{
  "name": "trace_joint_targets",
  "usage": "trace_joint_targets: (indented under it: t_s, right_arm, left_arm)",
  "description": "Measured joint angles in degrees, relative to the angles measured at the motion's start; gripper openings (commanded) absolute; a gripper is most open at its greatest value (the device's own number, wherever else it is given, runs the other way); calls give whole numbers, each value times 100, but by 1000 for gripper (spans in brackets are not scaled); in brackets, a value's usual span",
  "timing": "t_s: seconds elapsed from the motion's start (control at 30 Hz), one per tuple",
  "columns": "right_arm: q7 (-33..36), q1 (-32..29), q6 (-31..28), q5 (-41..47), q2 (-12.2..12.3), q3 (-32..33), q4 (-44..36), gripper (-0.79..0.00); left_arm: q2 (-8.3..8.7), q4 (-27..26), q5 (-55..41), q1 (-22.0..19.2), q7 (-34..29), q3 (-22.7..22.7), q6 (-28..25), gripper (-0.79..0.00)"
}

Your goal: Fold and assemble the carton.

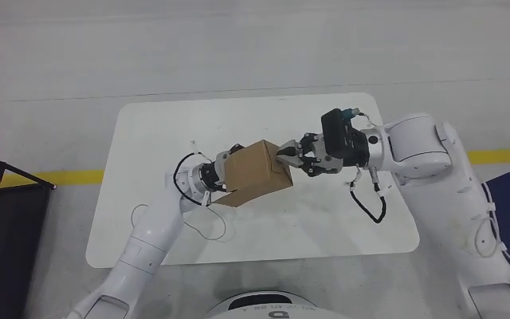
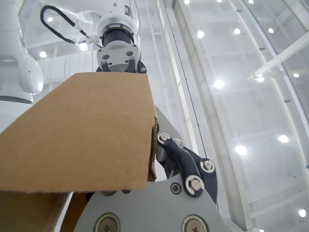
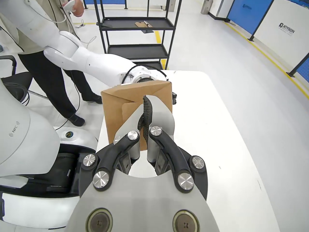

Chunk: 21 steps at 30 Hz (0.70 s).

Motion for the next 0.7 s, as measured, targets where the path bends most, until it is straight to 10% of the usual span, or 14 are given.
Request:
trace_joint_targets:
  t_s: [0.33,0.7]
  right_arm:
    - [-148,-191,119,-342,88,76,-230,-702]
    - [-327,-163,164,-550,99,-251,-309,-785]
  left_arm:
    - [-8,8,-20,12,10,53,-24,-785]
    - [-13,5,13,26,-59,84,-97,-785]
